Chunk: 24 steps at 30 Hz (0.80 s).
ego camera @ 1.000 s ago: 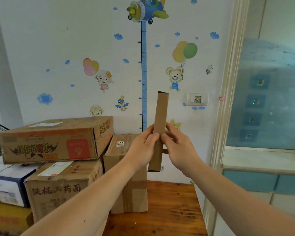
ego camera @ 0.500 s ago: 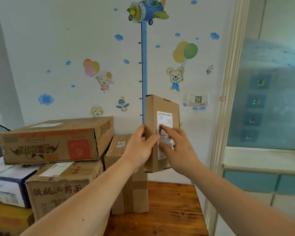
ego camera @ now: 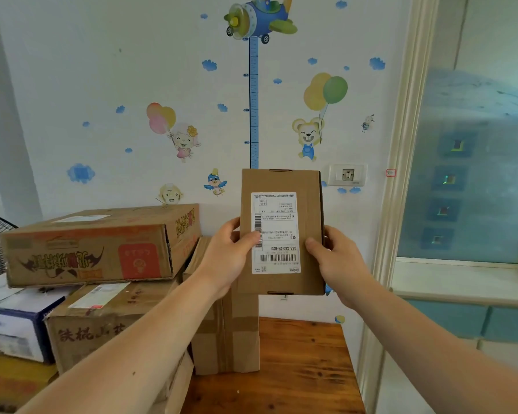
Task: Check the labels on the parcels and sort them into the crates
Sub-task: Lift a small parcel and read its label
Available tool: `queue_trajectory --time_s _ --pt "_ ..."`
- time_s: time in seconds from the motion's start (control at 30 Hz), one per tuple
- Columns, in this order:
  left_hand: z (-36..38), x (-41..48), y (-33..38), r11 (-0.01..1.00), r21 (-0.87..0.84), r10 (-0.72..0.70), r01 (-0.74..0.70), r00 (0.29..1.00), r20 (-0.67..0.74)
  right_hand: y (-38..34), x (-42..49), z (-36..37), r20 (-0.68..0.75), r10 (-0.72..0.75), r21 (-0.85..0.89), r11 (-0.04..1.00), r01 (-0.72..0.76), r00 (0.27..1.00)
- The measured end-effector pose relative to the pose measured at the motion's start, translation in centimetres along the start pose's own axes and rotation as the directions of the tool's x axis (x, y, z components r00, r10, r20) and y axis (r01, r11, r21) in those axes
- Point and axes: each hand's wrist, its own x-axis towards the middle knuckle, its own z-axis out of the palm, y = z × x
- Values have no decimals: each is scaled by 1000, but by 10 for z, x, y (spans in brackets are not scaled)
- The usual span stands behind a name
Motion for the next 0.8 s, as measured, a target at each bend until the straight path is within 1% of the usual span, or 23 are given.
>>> queue_trajectory --time_s 0.1,0.2,0.3,0.4,0.5,0.6,0.8 --pt "2 0 -2 999 30 18 -18 1000 5 1 0 0 -21 0 -10 1000 0 1000" --pt "1 0 -5 1000 17 -11 11 1000 -5 3 -2 1 -29 12 -16 1000 -12 1000" --pt "-4 1 -7 999 -7 -43 44 999 11 2 -5 1 -4 25 -45 999 -25 1000" --pt "-6 1 -11 999 -1 -36 36 999 35 3 -7 1 8 31 -72 997 -30 999" --pt "-7 -1 -13 1000 -3 -11 11 1000 22 3 -10 4 -8 36 -70 997 -37 999" --pt "-12 -3 -15 1000 -18 -18 19 1000 16 4 -11 6 -9 33 -72 997 -34 999" --pt "-23 -6 -17 998 -63 -22 25 999 44 3 -18 19 -27 45 -39 998 -46 999"
